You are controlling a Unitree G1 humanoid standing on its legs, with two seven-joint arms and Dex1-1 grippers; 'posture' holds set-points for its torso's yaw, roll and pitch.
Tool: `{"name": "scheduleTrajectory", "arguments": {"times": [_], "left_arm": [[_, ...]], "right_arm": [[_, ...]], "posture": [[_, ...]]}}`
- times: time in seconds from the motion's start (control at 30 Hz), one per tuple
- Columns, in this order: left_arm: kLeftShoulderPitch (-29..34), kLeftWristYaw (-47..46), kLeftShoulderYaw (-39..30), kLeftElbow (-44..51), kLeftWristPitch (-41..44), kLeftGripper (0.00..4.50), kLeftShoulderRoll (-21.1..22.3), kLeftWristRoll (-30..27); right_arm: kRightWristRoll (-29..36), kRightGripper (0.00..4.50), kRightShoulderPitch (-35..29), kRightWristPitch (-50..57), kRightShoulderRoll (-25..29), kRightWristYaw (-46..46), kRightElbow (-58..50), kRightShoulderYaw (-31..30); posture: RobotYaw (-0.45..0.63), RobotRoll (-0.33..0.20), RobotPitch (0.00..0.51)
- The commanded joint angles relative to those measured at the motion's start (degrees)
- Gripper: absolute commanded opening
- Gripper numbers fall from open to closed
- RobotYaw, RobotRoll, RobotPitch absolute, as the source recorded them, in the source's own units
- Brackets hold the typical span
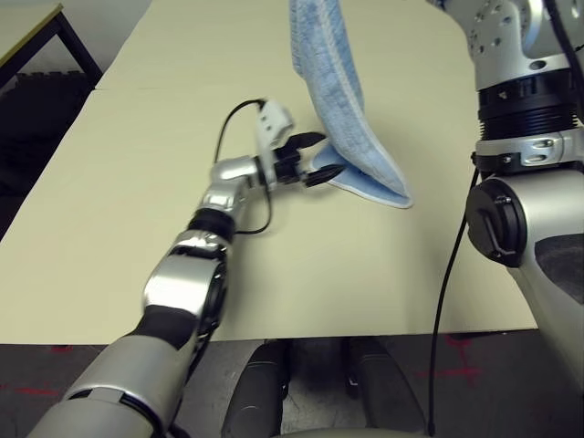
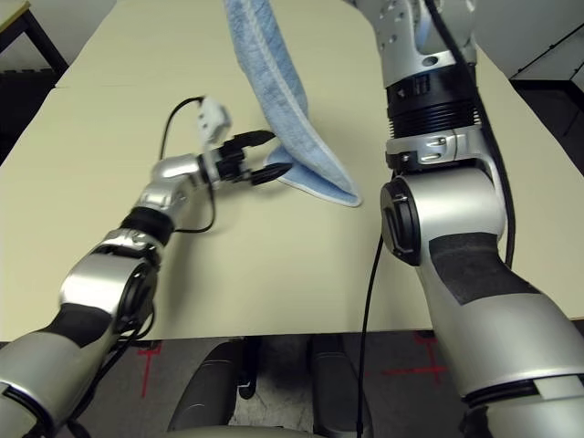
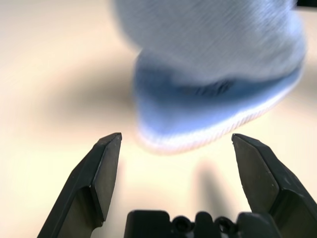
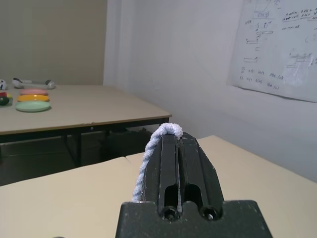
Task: Fold the towel and set it aside.
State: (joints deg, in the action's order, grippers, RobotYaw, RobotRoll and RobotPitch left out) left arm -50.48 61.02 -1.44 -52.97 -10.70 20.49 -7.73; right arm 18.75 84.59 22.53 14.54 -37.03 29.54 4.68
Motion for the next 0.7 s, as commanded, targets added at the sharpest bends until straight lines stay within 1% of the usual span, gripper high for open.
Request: {"name": "scheduleTrajectory", "arguments": {"times": [0.03,0.13,0.17,0.23,0.3,0.4,0.53,0.63,0.7], "left_arm": [[5.61,-2.35,-1.07,14.29,9.57,4.5,0.61,-3.22],[10.45,-6.29,-2.03,30.21,22.39,4.5,-1.71,-9.24],[11.4,-7.85,-2.07,34.09,25.97,4.5,-2.68,-10.75],[12.53,-10.52,-1.4,39.73,30.73,4.5,-4.96,-12.67],[12.47,-12.96,-0.52,42.45,33.2,4.5,-7.56,-13.47],[11.54,-14.87,0.71,42.78,34.53,4.5,-9.63,-13.28],[10.2,-16.31,1.74,41.07,34.85,4.5,-10.56,-12.72],[8.5,-17.88,3.36,37.01,33.22,4.5,-10.7,-9.92],[7.64,-19.52,4.2,35.07,33.65,4.5,-10.61,-8.49]], "right_arm": [[-1.39,0.03,-0.41,-1.18,-1.17,1.29,0.01,-1.1],[-2.22,0.03,0.21,-2.48,-2.33,3.13,2.48,-0.59],[-2.45,0.03,0.5,-3.16,-2.8,3.87,3.46,-0.4],[-3.17,0.03,1.66,-5.53,-3.93,5.77,6.63,-0.01],[-4.19,0.03,3.91,-9.47,-4.76,8.82,11.7,0.9],[-5.58,0.03,7.47,-15.04,-4.67,13.08,19.22,2.28],[-6.18,0.03,10.71,-19.98,-4.13,15.74,25.36,3.79],[-6.78,0.03,12.65,-22.5,-3.24,16.8,28.3,4.54],[-7.45,0.03,13.68,-24.19,-2.52,18.27,30.19,4.77]], "posture": [[0.13,0.0,0.198],[0.15,0.0,0.199],[0.15,0.0,0.2],[0.15,0.0,0.199],[0.15,0.0,0.198],[0.15,0.0,0.2],[0.14,0.0,0.2],[0.14,0.0,0.2],[0.13,0.0,0.2]]}}
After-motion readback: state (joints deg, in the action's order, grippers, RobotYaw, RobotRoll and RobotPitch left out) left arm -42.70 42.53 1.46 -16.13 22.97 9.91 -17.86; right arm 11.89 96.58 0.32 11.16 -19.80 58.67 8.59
